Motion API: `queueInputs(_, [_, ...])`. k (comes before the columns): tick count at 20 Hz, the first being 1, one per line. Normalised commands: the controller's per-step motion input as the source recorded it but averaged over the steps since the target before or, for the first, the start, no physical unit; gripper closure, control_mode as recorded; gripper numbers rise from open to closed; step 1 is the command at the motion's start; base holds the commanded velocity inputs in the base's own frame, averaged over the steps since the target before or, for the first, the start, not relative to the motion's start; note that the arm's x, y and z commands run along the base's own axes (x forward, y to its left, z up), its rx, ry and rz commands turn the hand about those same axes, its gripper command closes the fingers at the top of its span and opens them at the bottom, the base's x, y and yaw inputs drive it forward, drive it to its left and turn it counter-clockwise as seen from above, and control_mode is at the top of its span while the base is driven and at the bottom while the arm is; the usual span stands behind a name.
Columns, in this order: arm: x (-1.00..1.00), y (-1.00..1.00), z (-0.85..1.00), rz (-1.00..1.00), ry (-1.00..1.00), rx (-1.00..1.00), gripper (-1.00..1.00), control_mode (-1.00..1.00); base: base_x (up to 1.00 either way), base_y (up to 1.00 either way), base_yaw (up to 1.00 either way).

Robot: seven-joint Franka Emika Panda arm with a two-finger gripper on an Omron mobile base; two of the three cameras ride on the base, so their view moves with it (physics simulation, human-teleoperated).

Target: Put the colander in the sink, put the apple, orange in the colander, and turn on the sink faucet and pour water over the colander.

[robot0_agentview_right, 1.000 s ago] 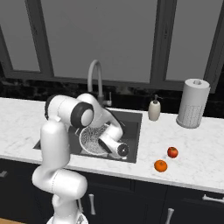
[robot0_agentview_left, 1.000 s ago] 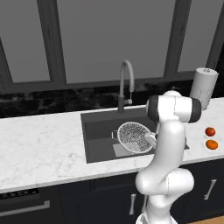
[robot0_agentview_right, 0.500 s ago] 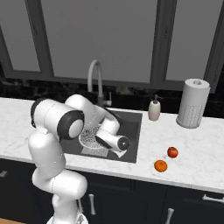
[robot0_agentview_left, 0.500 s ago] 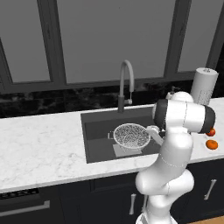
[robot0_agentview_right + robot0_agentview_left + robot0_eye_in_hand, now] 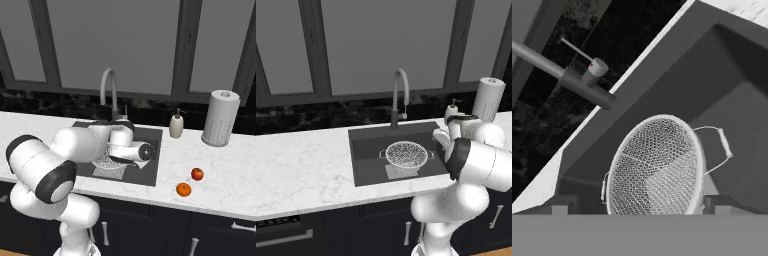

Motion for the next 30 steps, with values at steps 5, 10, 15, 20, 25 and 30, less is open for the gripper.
queueInputs(5, [-0.54,0.00,1.00,0.00,-0.09,-0.01,-1.00,-1.00,0.00,0.00,0.00])
queueInputs(10, [-0.50,-0.04,1.00,0.00,-0.01,-0.03,-1.00,-1.00,0.00,0.00,0.00])
queueInputs(15, [-0.48,-0.28,0.94,-0.05,0.03,-0.13,-1.00,-1.00,0.00,0.00,0.00])
queueInputs(20, [-0.66,-0.48,0.51,-0.07,0.06,-0.25,-1.00,-1.00,0.00,0.00,0.00])
queueInputs(25, [-0.69,-0.40,0.12,-0.05,0.12,-0.28,-1.00,-1.00,0.00,0.00,0.00])
queueInputs(30, [-0.76,-0.37,0.00,0.00,0.19,-0.28,-1.00,-1.00,0.00,0.00,0.00])
